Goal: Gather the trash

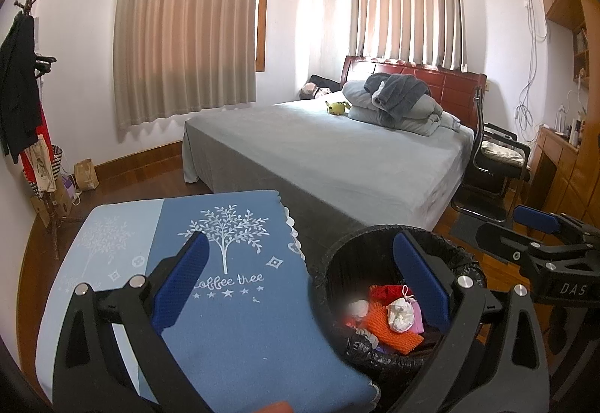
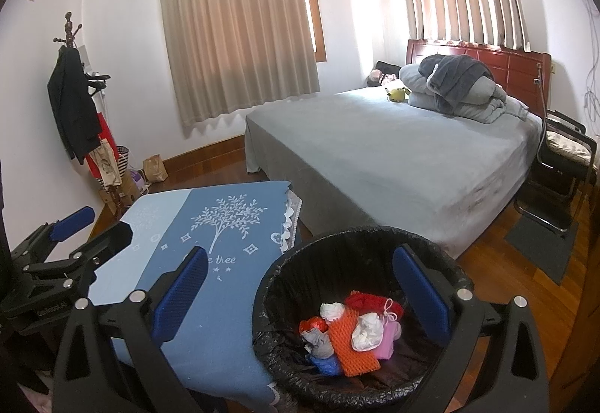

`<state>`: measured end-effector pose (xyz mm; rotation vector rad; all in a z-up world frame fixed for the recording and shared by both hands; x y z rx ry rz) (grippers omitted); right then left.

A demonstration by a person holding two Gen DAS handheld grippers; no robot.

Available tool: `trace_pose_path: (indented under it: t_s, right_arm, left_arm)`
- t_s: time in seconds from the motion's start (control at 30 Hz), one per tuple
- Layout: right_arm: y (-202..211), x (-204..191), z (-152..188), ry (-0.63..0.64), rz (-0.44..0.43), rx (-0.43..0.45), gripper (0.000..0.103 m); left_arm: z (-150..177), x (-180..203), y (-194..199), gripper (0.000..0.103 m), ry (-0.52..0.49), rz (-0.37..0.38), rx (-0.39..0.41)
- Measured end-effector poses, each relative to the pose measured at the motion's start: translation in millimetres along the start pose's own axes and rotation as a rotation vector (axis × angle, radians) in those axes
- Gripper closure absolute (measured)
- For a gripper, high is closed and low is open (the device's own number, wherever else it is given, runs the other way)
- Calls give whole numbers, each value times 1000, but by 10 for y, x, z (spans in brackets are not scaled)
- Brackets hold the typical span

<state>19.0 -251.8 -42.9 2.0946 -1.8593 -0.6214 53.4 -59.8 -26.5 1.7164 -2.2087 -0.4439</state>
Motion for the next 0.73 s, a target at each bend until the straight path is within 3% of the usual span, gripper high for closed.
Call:
trace_pose_path:
  t_s: [0.73]
  right_arm:
    - [-36, -7, 74, -5, -2, -12, 6]
  left_arm:
    - [134, -35, -13, 7, 3, -9, -7]
Point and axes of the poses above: each gripper's, at about its wrist camera, not at the fingertips, and y roughly against the way its jaws point, x to its right, z to its underside, the point moved 6 cm from there along -y, roughly the way its jaws point, and after that the axes turned 1 degree about y, right-handed, at the moved point
